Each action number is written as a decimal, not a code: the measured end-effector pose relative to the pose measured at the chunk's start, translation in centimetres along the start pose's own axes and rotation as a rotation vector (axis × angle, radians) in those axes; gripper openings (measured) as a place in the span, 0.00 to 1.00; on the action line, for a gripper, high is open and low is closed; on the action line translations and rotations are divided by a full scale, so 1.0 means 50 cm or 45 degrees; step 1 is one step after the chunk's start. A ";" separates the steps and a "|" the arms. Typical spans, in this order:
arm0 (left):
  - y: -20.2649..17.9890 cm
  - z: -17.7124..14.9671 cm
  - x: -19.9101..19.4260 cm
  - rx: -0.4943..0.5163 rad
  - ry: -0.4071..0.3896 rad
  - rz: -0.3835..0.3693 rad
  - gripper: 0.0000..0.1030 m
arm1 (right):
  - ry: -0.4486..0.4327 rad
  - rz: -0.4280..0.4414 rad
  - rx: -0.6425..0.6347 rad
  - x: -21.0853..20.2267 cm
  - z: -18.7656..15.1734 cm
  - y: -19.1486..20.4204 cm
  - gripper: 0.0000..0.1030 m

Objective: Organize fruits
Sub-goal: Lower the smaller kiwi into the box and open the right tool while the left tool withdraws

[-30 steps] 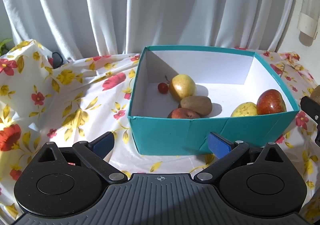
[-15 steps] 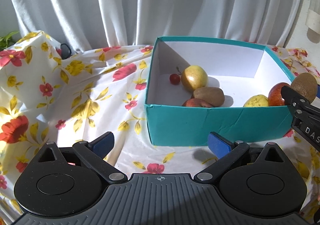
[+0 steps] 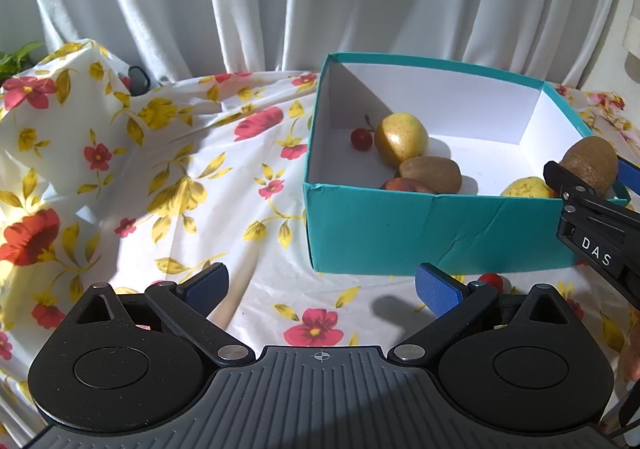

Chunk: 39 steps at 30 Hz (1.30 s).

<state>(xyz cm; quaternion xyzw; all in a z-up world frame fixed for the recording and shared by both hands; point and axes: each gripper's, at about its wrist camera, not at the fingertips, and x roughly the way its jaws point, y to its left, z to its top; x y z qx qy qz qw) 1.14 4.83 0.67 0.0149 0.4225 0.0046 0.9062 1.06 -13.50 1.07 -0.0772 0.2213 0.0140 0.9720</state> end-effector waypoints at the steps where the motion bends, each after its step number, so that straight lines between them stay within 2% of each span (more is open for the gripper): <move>1: 0.000 0.000 0.000 0.000 0.000 0.000 0.99 | 0.004 -0.001 -0.001 0.003 0.001 0.002 0.66; 25: -0.014 -0.003 -0.007 0.028 0.013 -0.003 0.99 | 0.014 -0.005 -0.045 0.022 0.002 0.001 0.67; 39: -0.016 -0.005 -0.004 0.034 0.022 -0.002 0.99 | -0.043 -0.036 -0.019 0.011 0.007 -0.011 0.78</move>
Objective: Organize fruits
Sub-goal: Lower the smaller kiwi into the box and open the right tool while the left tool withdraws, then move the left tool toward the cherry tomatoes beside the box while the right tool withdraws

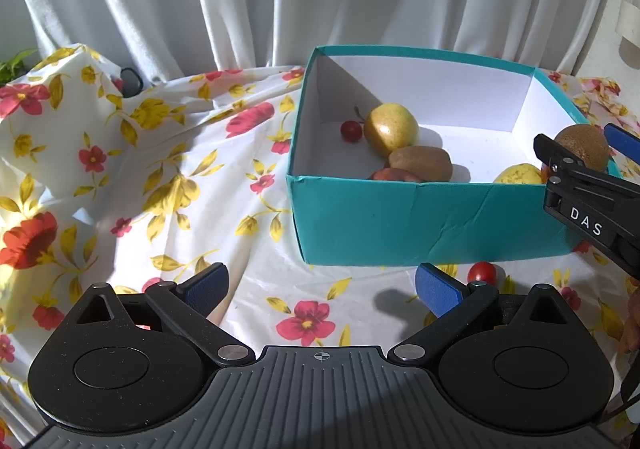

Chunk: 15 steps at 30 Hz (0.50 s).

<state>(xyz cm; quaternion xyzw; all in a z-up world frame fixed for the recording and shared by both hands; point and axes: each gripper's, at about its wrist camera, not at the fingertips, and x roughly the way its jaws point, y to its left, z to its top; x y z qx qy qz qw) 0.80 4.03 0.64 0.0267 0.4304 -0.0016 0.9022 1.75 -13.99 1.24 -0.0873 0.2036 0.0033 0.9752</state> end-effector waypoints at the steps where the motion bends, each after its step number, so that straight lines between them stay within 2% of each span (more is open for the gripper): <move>1: 0.000 0.000 0.000 0.002 0.001 -0.001 0.99 | -0.011 -0.003 0.006 -0.003 0.002 -0.003 0.78; 7: -0.001 -0.004 0.003 0.011 0.013 0.001 0.99 | -0.105 -0.027 0.091 -0.034 0.010 -0.037 0.83; 9: -0.002 -0.005 0.005 0.013 0.018 -0.001 0.99 | -0.133 -0.040 0.115 -0.043 0.008 -0.052 0.88; 15: -0.013 -0.007 0.008 0.038 0.031 -0.010 0.99 | -0.076 -0.030 0.114 -0.031 -0.004 -0.054 0.90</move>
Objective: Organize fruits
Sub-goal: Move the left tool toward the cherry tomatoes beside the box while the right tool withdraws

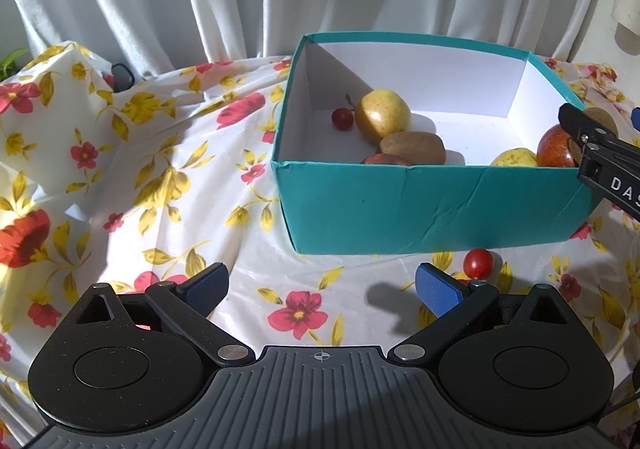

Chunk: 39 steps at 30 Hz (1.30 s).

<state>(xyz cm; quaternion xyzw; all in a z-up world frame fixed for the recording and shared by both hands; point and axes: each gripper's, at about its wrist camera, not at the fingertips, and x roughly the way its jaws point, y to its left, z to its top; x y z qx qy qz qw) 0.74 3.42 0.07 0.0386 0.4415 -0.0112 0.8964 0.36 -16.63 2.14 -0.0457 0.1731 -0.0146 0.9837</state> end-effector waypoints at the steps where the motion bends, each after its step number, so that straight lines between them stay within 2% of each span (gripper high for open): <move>1: -0.003 0.000 -0.001 0.006 -0.002 -0.002 0.99 | 0.008 0.005 -0.003 0.003 -0.003 0.002 0.90; 4: -0.005 -0.002 -0.003 0.017 -0.003 -0.001 0.99 | 0.037 0.032 0.002 0.017 -0.010 0.009 0.88; 6: -0.003 -0.003 -0.002 0.014 0.001 0.003 0.99 | 0.056 0.075 0.007 0.023 -0.015 0.015 0.71; 7: -0.001 -0.003 -0.002 0.010 0.004 0.007 0.99 | 0.069 0.101 0.003 0.027 -0.016 0.020 0.67; 10: 0.006 -0.005 -0.002 -0.010 0.011 0.018 0.99 | 0.063 0.080 -0.047 0.031 -0.019 0.038 0.67; 15: 0.011 -0.007 0.001 -0.022 0.024 0.023 0.99 | 0.120 0.146 -0.044 0.053 -0.006 0.052 0.67; 18: 0.010 -0.008 -0.001 -0.019 0.019 0.025 0.99 | 0.149 0.170 -0.095 0.067 -0.004 0.074 0.67; 24: 0.014 -0.011 0.003 -0.018 0.025 0.036 0.99 | 0.174 0.210 -0.048 0.074 -0.004 0.075 0.68; 29: 0.009 -0.018 0.012 -0.001 0.028 0.044 0.99 | 0.143 0.183 -0.019 0.058 0.000 0.058 0.69; 31: 0.001 -0.023 0.016 0.013 0.020 0.045 0.99 | 0.120 0.172 0.008 0.042 0.005 0.045 0.73; 33: -0.007 -0.028 0.021 0.031 0.008 0.038 0.99 | 0.084 0.146 0.027 0.018 0.008 0.031 0.81; 39: -0.057 -0.051 0.040 0.120 -0.077 0.011 0.99 | -0.049 0.090 0.123 -0.081 0.001 -0.018 0.89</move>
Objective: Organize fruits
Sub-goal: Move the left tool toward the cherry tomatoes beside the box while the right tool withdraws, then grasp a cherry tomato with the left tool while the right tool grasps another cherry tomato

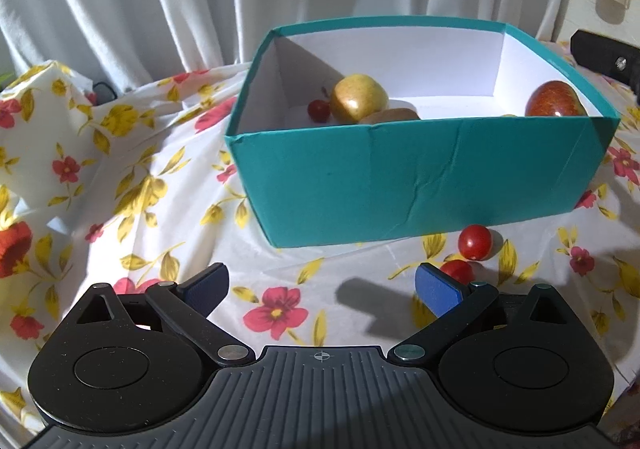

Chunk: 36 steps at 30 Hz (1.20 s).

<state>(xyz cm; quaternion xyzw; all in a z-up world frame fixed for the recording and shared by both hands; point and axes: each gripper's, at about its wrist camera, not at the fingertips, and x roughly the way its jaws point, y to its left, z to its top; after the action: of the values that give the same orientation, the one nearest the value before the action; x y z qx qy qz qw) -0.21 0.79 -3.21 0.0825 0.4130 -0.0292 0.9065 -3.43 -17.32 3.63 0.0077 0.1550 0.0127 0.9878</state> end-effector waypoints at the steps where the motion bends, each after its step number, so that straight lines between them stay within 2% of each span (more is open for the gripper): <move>1: -0.011 -0.003 0.005 0.019 -0.004 -0.006 0.99 | -0.010 -0.006 0.015 -0.015 -0.001 -0.006 0.89; 7: -0.066 -0.016 0.024 0.092 -0.047 -0.069 0.98 | -0.011 -0.056 0.027 -0.059 -0.011 -0.029 0.90; 15: -0.101 -0.022 0.049 0.105 -0.026 -0.177 0.74 | 0.036 -0.119 0.048 -0.073 -0.032 -0.051 0.90; 17: -0.106 -0.023 0.053 0.102 -0.017 -0.200 0.73 | 0.048 -0.128 0.046 -0.074 -0.036 -0.054 0.90; 19: -0.110 -0.024 0.061 0.102 -0.002 -0.215 0.63 | 0.058 -0.133 0.045 -0.071 -0.040 -0.056 0.90; 22: -0.110 -0.022 0.066 0.088 0.007 -0.239 0.55 | 0.068 -0.136 0.041 -0.068 -0.043 -0.058 0.90; 27: -0.107 -0.020 0.062 0.075 0.021 -0.274 0.30 | 0.080 -0.135 0.040 -0.064 -0.045 -0.055 0.90; 30: -0.105 -0.019 0.058 0.071 0.032 -0.283 0.29 | 0.075 -0.131 0.029 -0.063 -0.045 -0.053 0.90; 36: -0.065 -0.003 0.000 0.038 -0.042 -0.267 0.29 | 0.085 -0.131 -0.013 -0.053 -0.054 -0.037 0.90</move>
<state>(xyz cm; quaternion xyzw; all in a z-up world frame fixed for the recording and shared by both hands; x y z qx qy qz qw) -0.71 -2.40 -3.70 0.0519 0.4038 -0.1314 0.9039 -6.74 -19.22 1.82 -0.0060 0.1880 -0.0372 0.9814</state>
